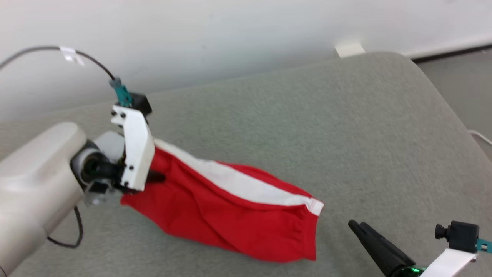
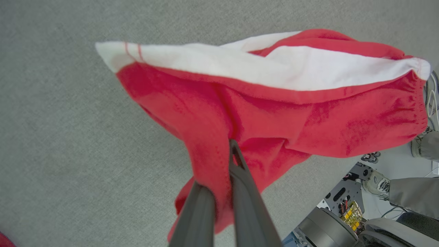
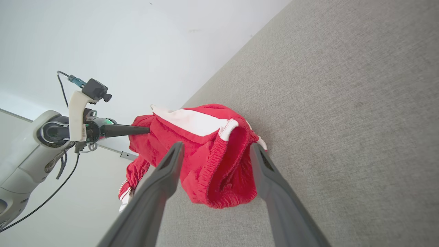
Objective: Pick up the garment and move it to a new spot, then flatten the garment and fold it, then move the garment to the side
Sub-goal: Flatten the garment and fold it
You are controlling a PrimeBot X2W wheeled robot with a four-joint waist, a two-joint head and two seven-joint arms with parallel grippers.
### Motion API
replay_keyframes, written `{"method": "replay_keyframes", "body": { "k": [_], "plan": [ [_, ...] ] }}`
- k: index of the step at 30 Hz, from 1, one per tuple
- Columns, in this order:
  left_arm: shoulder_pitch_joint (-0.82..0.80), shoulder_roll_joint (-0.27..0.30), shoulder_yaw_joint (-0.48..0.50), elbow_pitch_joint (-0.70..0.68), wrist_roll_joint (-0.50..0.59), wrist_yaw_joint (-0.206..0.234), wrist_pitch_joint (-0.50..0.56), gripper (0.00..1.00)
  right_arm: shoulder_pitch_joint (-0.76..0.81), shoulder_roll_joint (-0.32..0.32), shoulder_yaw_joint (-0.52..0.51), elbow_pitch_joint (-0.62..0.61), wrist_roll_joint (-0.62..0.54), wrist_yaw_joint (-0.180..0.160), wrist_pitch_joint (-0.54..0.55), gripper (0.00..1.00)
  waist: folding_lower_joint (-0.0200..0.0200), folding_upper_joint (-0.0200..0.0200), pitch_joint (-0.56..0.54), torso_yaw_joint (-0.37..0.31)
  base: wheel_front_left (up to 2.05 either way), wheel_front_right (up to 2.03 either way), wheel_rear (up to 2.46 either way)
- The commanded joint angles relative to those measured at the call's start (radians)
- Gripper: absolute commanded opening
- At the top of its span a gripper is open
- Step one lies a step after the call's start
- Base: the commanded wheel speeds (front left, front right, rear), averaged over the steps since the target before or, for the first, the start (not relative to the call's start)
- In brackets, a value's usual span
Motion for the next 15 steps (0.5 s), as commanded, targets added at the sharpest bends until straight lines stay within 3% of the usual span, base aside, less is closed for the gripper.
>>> {"method": "replay_keyframes", "body": {
  "k": [1, 8, 15],
  "plan": [
    [0.025, 0.003, -0.002, -0.010, -0.013, 0.005, 0.010, 0.00, 0.016, -0.008, 0.001, 0.005, 0.005, -0.002, 0.007, 1.00, 0.0001, -0.0001, -0.071, 0.070, 0.00, 0.00, 0.00],
    [0.142, 0.033, -0.003, -0.094, -0.072, 0.066, 0.030, 0.00, 0.057, -0.036, -0.007, 0.012, 0.019, -0.002, 0.020, 1.00, 0.0001, -0.0001, -0.136, 0.112, 0.00, 0.00, 0.00],
    [0.279, 0.078, 0.003, -0.135, -0.116, 0.111, -0.052, 0.00, 0.067, -0.047, -0.016, 0.008, 0.012, -0.002, 0.030, 1.00, 0.0001, -0.0001, -0.153, 0.118, 0.00, 0.00, 0.00]
  ]
}}
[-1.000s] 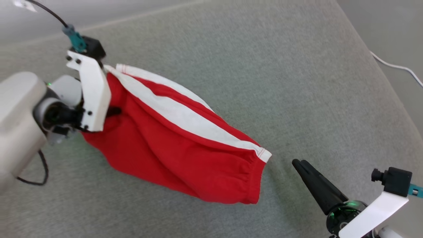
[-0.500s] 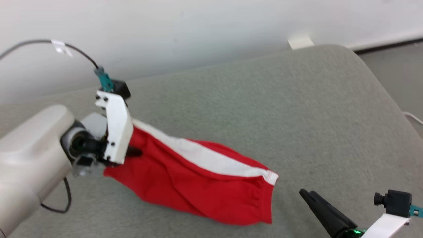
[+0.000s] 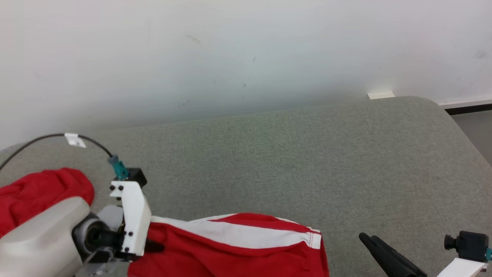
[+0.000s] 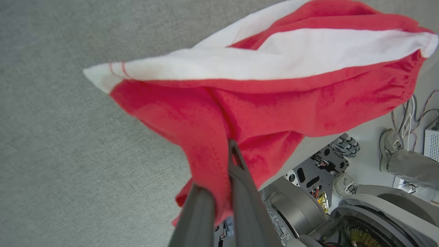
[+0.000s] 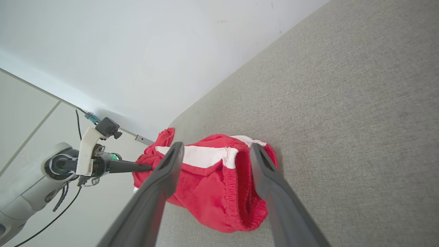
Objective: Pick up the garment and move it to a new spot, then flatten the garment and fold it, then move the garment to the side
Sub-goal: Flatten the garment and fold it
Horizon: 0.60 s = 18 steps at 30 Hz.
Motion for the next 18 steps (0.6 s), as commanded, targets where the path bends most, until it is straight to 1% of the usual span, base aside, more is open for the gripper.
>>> {"method": "replay_keyframes", "body": {
  "k": [1, 2, 3, 7, 12, 15, 17, 18],
  "plan": [
    [0.020, 0.004, 0.005, 0.003, -0.013, 0.005, -0.022, 0.40, 0.009, -0.001, -0.002, 0.001, -0.008, -0.002, 0.002, 1.00, 0.0003, 0.0000, 0.000, 0.001, 0.00, 0.00, 0.00],
    [0.036, 0.003, 0.007, 0.009, -0.012, 0.006, -0.042, 0.98, 0.010, 0.000, -0.002, 0.001, -0.010, -0.002, 0.002, 1.00, 0.0003, 0.0000, 0.000, 0.002, 0.00, 0.00, 0.00],
    [0.052, 0.002, 0.009, 0.019, -0.012, 0.009, -0.061, 1.00, 0.009, 0.001, -0.003, 0.001, -0.012, -0.002, 0.003, 1.00, 0.0003, 0.0000, 0.000, 0.003, 0.00, 0.00, 0.00],
    [0.087, -0.006, 0.013, 0.053, -0.009, 0.001, -0.113, 1.00, 0.001, 0.004, -0.006, 0.008, -0.022, -0.002, 0.009, 1.00, 0.0003, 0.0000, 0.001, 0.010, 0.00, 0.00, 0.00],
    [0.060, 0.000, 0.024, 0.068, 0.061, -0.030, -0.208, 1.00, -0.005, -0.006, -0.013, 0.013, -0.047, -0.002, -0.005, 1.00, 0.0003, 0.0000, -0.006, 0.031, 0.00, 0.00, 0.00],
    [0.040, 0.011, 0.046, 0.051, 0.111, -0.038, -0.317, 1.00, -0.015, -0.012, -0.028, 0.020, -0.085, -0.002, -0.045, 1.00, 0.0003, 0.0000, -0.012, 0.046, 0.00, 0.00, 0.00],
    [0.039, 0.021, 0.070, 0.034, 0.141, -0.029, -0.407, 1.00, -0.025, -0.013, -0.043, 0.029, -0.128, -0.002, -0.094, 1.00, 0.0003, 0.0000, -0.016, 0.056, 0.00, 0.00, 0.00],
    [0.043, 0.027, 0.086, 0.024, 0.152, -0.017, -0.460, 1.00, -0.028, -0.009, -0.056, 0.036, -0.153, -0.002, -0.117, 1.00, 0.0003, 0.0000, -0.018, 0.060, 0.00, 0.00, 0.00]
  ]
}}
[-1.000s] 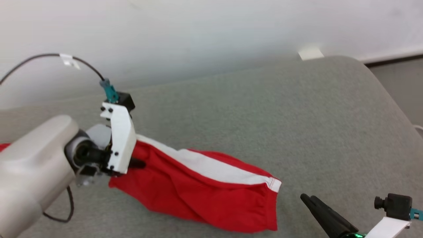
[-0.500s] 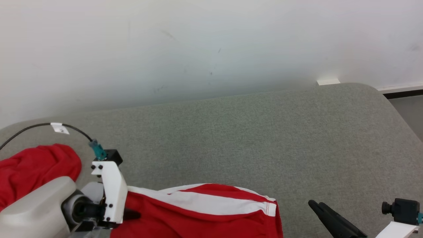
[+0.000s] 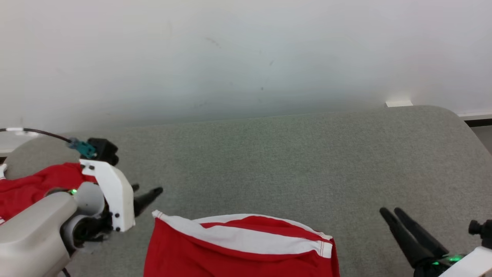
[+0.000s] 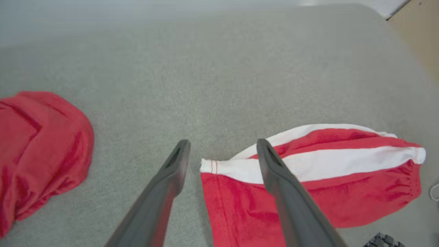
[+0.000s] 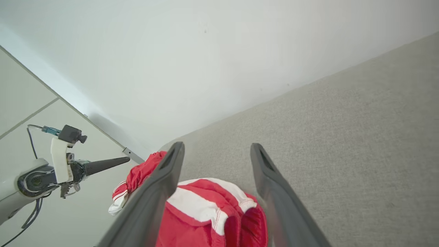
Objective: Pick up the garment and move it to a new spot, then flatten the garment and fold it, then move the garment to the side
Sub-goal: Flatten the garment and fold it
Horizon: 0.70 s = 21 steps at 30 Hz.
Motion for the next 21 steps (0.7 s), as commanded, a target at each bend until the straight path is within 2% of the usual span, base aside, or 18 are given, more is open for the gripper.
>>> {"method": "replay_keyframes", "body": {
  "k": [1, 4, 10, 15, 18, 21],
  "plan": [
    [0.009, 0.011, 0.018, -0.012, 0.017, 0.012, -0.058, 1.00, -0.014, 0.002, -0.021, 0.012, -0.035, -0.002, -0.023, 1.00, 0.0001, -0.0001, -0.005, 0.008, 0.00, 0.00, 0.00],
    [0.046, 0.021, 0.065, -0.045, 0.056, 0.070, -0.232, 1.00, -0.009, 0.038, -0.121, 0.051, -0.127, -0.002, -0.054, 1.00, 0.0001, -0.0001, -0.009, 0.018, 0.00, 0.00, 0.00],
    [0.133, 0.037, 0.132, -0.140, 0.143, 0.224, -0.545, 1.00, 0.081, 0.209, -0.426, 0.046, -0.424, -0.002, -0.057, 1.00, 0.0001, -0.0001, -0.013, 0.039, 0.00, 0.00, 0.00],
    [0.248, 0.022, 0.215, -0.226, 0.192, 0.331, -0.617, 1.00, 0.159, 0.360, -0.600, 0.008, -0.650, -0.002, -0.055, 1.00, 0.0001, -0.0001, -0.012, 0.050, 0.00, 0.00, 0.00],
    [0.330, -0.021, 0.353, -0.297, 0.299, 0.392, -0.617, 1.00, 0.192, 0.439, -0.683, -0.019, -0.739, -0.002, -0.055, 1.00, 0.0001, -0.0001, -0.008, 0.061, 0.00, 0.00, 0.00],
    [0.462, -0.070, 0.482, -0.355, 0.438, 0.436, -0.617, 1.00, 0.233, 0.495, -0.710, -0.023, -0.796, -0.002, -0.055, 1.00, 0.0001, -0.0001, -0.008, 0.066, 0.00, 0.00, 0.00]
  ]
}}
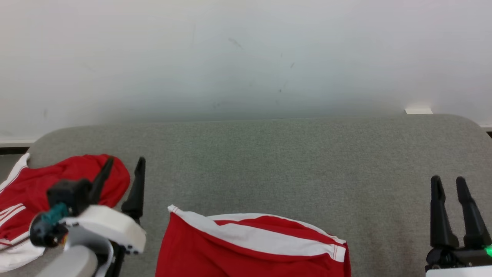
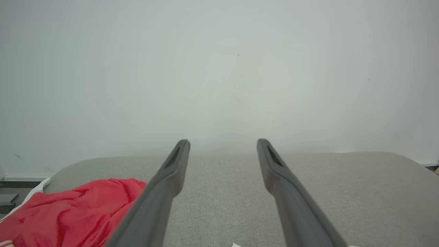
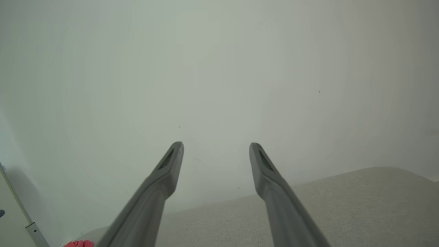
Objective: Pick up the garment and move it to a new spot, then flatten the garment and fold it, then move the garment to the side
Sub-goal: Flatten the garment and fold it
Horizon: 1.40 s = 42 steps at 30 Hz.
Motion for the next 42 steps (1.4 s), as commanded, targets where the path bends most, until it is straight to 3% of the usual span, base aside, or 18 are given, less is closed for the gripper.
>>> {"method": "replay_keyframes", "body": {
  "k": [1, 6, 10, 11, 18, 22, 30, 37, 42],
  "plan": [
    [0.068, -0.019, 0.040, -0.014, 0.074, 0.017, 0.000, 1.00, 0.032, 0.008, -0.003, 0.008, -0.024, -0.002, 0.001, 1.00, 0.0000, -0.0001, -0.001, 0.004, 0.00, 0.00, 0.00],
    [0.261, -0.164, 0.202, -0.054, 0.231, -0.006, 0.000, 1.00, 0.077, 0.038, 0.011, 0.024, -0.087, -0.002, 0.001, 1.00, 0.0000, -0.0001, -0.004, 0.012, 0.00, 0.00, 0.00],
    [0.379, -0.284, 0.321, -0.056, 0.359, -0.062, 0.000, 1.00, 0.115, 0.056, 0.018, 0.044, -0.130, -0.002, 0.001, 1.00, 0.0000, -0.0001, -0.006, 0.016, 0.00, 0.00, 0.00],
    [0.379, -0.284, 0.321, -0.056, 0.359, -0.062, 0.000, 1.00, 0.115, 0.056, 0.018, 0.044, -0.130, -0.002, 0.001, 1.00, 0.0000, -0.0001, -0.006, 0.016, 0.00, 0.00, 0.00],
    [0.507, -0.470, 0.497, -0.046, 0.542, -0.215, 0.000, 1.00, 0.159, 0.041, 0.056, 0.091, -0.208, -0.002, 0.001, 1.00, 0.0000, -0.0001, -0.002, 0.014, 0.00, 0.00, 0.00],
    [0.522, -0.546, 0.572, -0.018, 0.599, -0.298, -0.001, 1.00, 0.145, 0.033, 0.090, 0.116, -0.197, -0.002, 0.001, 1.00, 0.0000, -0.0001, 0.006, 0.012, 0.00, 0.00, 0.00],
    [0.497, -0.610, 0.652, 0.021, 0.678, -0.411, -0.001, 1.00, 0.114, -0.014, 0.194, 0.188, -0.157, -0.002, 0.001, 1.00, 0.0000, -0.0001, 0.002, 0.014, 0.00, 0.00, 0.00],
    [0.478, -0.622, 0.660, 0.045, 0.698, -0.456, -0.001, 1.00, 0.059, -0.058, 0.345, 0.302, -0.095, -0.002, 0.027, 1.00, 0.0000, -0.0001, 0.002, 0.032, 0.00, 0.00, 0.00],
    [0.463, -0.624, 0.649, 0.049, 0.675, -0.462, -0.001, 1.00, -0.008, -0.035, 0.388, 0.417, -0.078, -0.002, 0.082, 1.00, 0.0000, -0.0001, 0.014, 0.061, 0.00, 0.00, 0.00]
  ]
}}
